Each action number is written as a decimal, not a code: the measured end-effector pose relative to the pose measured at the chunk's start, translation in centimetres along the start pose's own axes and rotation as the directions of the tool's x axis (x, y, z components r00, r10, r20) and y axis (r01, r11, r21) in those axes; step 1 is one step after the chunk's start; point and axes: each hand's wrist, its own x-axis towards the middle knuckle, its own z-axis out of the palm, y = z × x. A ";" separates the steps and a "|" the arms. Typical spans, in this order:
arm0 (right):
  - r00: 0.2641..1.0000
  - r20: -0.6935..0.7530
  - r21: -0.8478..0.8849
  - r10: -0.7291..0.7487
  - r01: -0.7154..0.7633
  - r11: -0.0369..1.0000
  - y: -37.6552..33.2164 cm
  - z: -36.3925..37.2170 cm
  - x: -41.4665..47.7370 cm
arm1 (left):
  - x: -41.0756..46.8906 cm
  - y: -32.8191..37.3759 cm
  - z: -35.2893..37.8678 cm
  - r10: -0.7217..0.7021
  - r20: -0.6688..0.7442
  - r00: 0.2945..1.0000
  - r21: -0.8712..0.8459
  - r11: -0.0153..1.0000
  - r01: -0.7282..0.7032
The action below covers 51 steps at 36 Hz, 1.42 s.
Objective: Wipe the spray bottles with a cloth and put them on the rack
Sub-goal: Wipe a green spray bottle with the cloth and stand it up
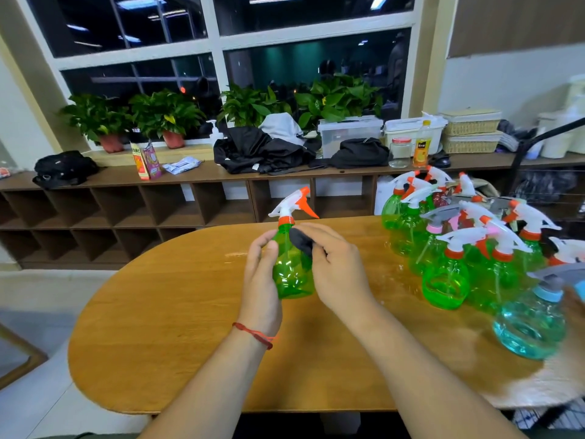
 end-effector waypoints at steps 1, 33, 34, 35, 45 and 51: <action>1.000 0.019 0.022 0.008 -0.008 1.000 -0.2 0.0 -0.1 | 0.0 0.1 0.0 0.001 0.006 1.000 -0.010 1.000 -0.001; 0.927 0.092 -0.203 -0.365 0.376 0.904 1.2 1.8 -5.0 | 1.6 0.5 -1.4 -0.344 -0.012 0.939 -0.349 0.881 0.318; 0.926 0.096 -0.202 -0.365 0.377 0.904 1.1 1.6 -4.8 | 1.6 0.6 -1.4 -0.389 0.024 0.921 -0.369 0.853 0.369; 0.933 0.094 -0.202 -0.348 0.360 0.911 1.0 1.5 -4.5 | 1.6 0.5 -1.5 -0.413 0.059 0.909 -0.378 0.833 0.403; 0.995 -0.046 -0.028 -0.092 0.091 0.995 1.1 0.4 -1.5 | 1.6 0.8 -1.4 -0.169 0.143 0.975 0.064 0.985 0.161; 0.997 -0.051 0.117 0.056 -0.050 0.992 1.6 0.7 0.0 | 1.0 0.1 -1.4 -0.079 0.172 0.982 0.153 0.987 0.052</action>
